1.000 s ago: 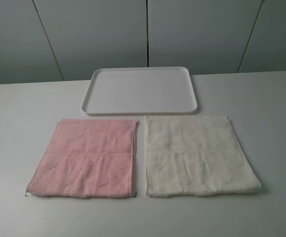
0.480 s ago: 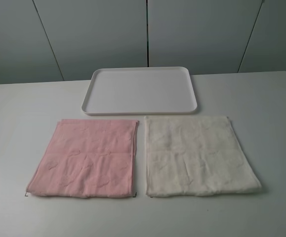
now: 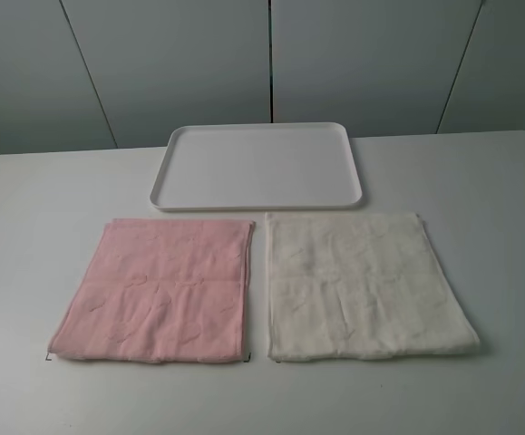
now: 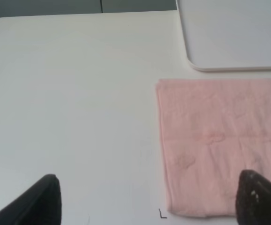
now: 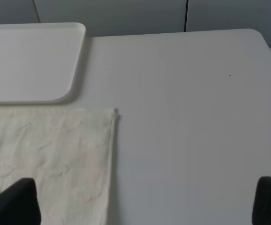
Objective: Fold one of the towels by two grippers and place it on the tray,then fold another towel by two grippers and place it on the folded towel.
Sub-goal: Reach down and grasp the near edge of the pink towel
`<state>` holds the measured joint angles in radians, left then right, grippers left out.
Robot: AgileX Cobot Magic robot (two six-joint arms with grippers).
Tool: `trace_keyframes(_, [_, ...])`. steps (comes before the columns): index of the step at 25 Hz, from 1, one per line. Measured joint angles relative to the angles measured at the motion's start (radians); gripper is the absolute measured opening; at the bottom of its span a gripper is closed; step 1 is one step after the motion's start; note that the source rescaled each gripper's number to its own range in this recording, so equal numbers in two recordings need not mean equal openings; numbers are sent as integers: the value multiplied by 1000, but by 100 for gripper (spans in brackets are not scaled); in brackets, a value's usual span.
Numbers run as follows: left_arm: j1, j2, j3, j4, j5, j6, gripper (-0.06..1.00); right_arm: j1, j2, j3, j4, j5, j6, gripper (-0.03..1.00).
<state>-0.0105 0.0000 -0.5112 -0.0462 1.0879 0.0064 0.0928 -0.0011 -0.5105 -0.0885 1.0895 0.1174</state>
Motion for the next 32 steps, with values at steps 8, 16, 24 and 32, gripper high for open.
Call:
trace_keyframes(8, [0,13,0,-27,0,0,96,0,1,0,27,14,-65,98])
trace_keyframes(16, [0,278,-28,-143,0,109,96,0,243,-124,106,62,-110,99])
trace_keyframes(24, [0,609,-224,-159,-8,375,96,0,537,-200,283,-18,-345,100])
trace_keyframes(32, [0,956,-313,-162,-39,685,96,0,882,-204,483,-83,-646,100])
